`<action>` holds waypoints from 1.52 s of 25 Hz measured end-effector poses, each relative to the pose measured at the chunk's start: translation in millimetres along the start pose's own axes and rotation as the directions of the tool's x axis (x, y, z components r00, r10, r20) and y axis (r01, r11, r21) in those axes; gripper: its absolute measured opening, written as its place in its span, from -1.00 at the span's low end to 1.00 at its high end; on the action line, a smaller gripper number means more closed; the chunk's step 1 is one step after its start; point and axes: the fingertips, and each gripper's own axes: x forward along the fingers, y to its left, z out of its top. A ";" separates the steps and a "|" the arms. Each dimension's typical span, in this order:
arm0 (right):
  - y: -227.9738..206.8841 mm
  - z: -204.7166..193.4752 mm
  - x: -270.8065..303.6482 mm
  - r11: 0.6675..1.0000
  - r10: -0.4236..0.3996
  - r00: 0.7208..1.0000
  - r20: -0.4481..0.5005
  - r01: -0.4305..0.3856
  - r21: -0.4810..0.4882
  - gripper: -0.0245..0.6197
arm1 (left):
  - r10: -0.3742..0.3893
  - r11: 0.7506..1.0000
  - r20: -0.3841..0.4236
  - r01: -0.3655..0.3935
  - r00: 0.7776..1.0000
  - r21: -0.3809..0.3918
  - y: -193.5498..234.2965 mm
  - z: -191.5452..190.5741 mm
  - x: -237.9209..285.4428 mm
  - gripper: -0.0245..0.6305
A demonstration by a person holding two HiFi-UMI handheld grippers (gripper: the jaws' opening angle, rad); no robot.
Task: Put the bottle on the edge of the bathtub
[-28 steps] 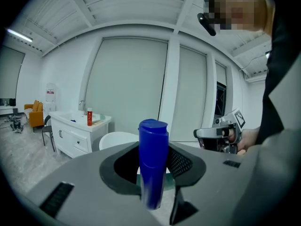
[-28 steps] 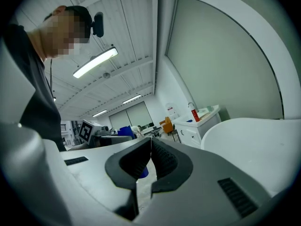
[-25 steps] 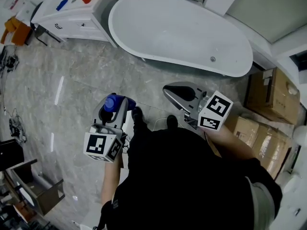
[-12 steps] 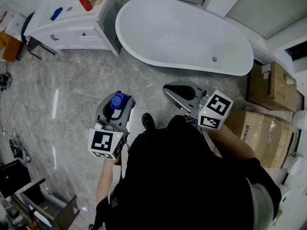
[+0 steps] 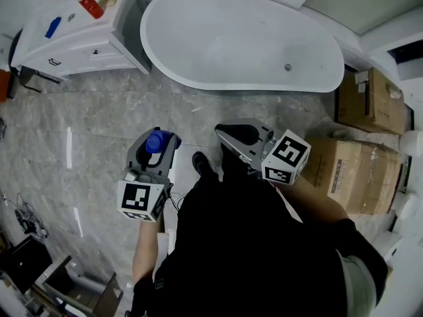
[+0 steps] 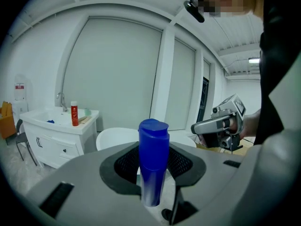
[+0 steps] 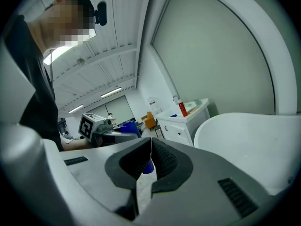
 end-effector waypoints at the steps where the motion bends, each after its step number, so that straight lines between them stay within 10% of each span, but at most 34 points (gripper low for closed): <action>1: -6.8 -2.5 0.7 1.000 -0.005 1.000 -0.009 0.005 0.002 -0.83 | -0.002 1.000 -0.003 0.002 1.000 -0.007 1.7 -2.3 8.1 -0.45; 38: -134.3 -193.0 92.4 1.000 0.007 0.983 -0.186 -0.007 0.001 -0.83 | 0.045 0.995 -0.088 -0.053 0.995 -0.089 40.2 -192.6 115.6 -0.45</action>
